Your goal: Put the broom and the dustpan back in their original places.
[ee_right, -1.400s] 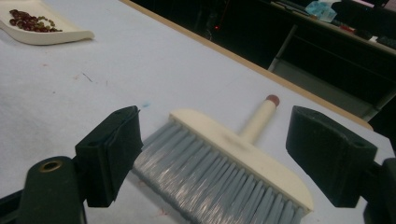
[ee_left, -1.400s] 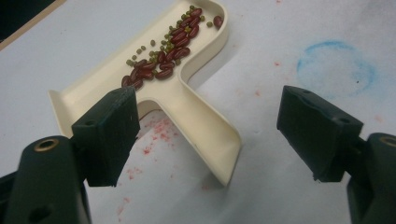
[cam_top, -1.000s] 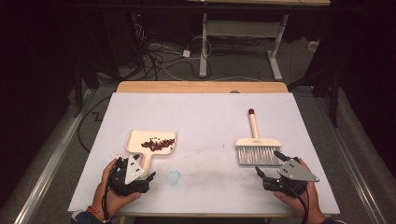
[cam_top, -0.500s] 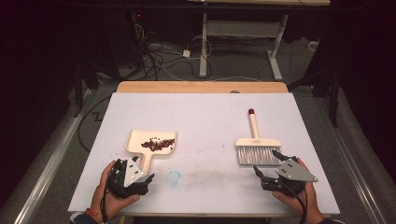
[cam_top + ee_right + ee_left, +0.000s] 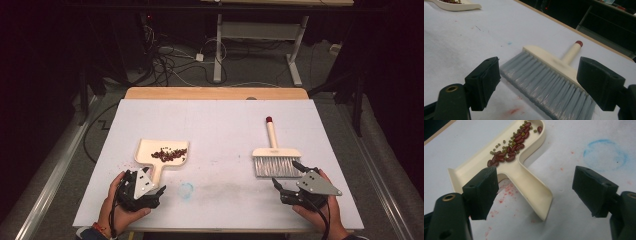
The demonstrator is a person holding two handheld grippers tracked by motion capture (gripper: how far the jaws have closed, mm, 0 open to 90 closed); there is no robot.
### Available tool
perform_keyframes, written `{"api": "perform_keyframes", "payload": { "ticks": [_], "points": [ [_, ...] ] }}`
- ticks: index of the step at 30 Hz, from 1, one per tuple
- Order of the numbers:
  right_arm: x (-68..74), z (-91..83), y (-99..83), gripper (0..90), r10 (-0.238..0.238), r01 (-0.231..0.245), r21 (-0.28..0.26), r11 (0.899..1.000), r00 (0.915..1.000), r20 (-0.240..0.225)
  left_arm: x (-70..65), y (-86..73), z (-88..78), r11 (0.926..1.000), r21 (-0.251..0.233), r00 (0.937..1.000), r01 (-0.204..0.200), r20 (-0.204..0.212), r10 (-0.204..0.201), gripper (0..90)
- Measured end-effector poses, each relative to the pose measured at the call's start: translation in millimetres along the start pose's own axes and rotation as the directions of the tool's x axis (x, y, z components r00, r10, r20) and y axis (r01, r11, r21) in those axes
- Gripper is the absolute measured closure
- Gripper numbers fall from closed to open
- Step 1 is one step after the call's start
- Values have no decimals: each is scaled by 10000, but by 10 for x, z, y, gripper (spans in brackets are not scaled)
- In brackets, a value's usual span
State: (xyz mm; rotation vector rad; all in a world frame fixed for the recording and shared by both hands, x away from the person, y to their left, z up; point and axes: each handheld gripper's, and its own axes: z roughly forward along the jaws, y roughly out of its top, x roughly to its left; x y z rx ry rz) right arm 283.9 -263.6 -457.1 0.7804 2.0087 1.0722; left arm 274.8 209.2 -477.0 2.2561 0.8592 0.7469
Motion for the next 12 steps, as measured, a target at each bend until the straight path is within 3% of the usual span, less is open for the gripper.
{"api": "perform_keyframes", "payload": {
  "ticks": [12],
  "points": [
    [-18,9,-11,192,90,-91,59,9999,9998,176,8,34,61,10000,1,9998,-5,178,5,205]
  ]
}}
